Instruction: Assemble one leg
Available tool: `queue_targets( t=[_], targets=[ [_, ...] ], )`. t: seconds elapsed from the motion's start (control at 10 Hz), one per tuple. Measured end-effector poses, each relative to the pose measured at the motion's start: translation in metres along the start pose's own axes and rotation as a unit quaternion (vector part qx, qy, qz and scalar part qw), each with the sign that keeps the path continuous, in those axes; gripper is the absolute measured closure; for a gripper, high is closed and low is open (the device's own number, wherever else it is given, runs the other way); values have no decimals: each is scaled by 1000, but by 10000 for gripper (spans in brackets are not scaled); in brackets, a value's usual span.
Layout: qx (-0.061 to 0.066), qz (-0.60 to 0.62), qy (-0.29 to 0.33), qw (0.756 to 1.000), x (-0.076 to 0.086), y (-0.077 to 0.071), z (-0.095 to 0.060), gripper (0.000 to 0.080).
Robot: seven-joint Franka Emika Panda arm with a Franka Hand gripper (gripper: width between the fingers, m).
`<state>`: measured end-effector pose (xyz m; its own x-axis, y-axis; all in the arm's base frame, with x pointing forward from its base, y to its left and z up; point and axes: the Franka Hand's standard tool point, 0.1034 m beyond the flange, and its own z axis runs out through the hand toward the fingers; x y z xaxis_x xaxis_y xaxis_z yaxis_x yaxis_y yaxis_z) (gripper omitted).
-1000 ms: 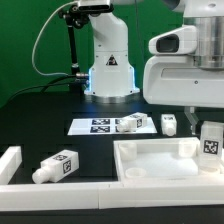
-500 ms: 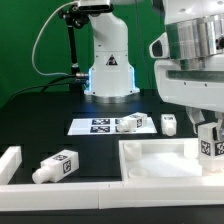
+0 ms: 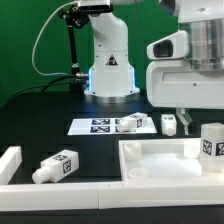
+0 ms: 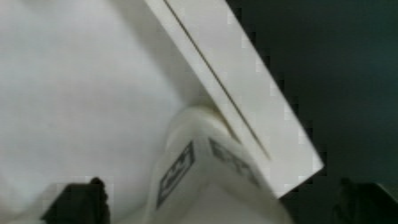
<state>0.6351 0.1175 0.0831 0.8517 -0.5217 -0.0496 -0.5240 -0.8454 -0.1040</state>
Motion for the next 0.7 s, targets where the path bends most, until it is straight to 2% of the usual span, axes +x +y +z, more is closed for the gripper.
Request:
queue_targets(
  t=[0.1, 0.4, 0.5, 0.6, 0.7],
  targets=[
    [5, -12, 9, 1000, -3, -1, -1, 161],
    [-2, -134, 10, 991, -2, 3, 1, 151],
    [-14, -314, 21, 949, 6, 3, 2, 151],
    [-13, -345, 19, 938, 8, 4, 4, 151],
    [-12, -311, 20, 950, 8, 4, 4, 151]
  ],
)
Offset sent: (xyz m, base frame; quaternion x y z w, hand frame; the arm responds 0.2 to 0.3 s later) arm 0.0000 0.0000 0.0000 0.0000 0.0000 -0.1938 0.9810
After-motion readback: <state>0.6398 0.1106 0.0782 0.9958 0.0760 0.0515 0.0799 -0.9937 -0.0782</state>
